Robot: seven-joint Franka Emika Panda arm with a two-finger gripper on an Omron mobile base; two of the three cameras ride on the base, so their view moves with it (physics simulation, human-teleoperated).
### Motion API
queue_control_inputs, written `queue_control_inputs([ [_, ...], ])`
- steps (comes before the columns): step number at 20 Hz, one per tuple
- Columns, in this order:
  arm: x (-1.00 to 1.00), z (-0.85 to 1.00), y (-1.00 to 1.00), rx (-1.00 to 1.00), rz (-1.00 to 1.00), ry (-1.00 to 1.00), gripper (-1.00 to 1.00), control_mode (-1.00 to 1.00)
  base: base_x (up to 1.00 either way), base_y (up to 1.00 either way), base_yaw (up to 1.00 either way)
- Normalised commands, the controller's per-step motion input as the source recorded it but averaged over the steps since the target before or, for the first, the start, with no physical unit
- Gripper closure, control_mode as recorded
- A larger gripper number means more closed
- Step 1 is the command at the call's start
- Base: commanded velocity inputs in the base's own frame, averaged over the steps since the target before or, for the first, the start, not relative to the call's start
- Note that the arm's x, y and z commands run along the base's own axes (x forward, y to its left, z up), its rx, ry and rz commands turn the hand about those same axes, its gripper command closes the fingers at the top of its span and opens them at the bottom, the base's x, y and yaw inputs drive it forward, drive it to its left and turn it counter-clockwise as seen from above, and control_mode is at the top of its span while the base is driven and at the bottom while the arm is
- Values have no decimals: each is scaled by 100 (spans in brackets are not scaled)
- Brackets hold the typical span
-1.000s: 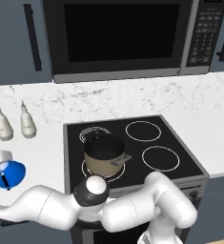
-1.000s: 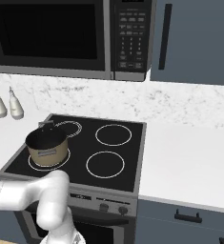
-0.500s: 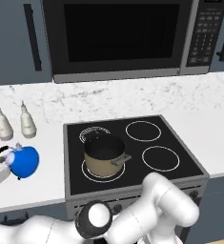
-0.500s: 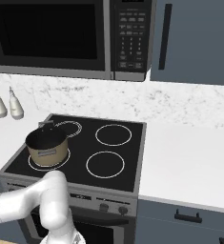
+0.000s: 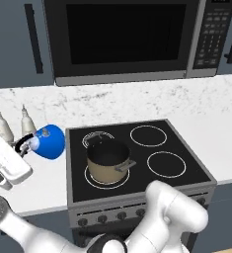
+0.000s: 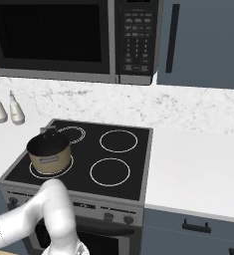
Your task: Pick the kettle from the counter and place it on a stove burner. Then turn the burner on.
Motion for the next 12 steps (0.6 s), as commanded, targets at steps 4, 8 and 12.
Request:
queue_control_inputs([
  [4,0,61,-100,23,-16,-31,100,-100,0,0,0],
  [8,0,61,-100,28,-18,-23,100,-100,0,0,0],
  [12,0,76,-100,32,-19,-17,100,-100,0,0,0],
])
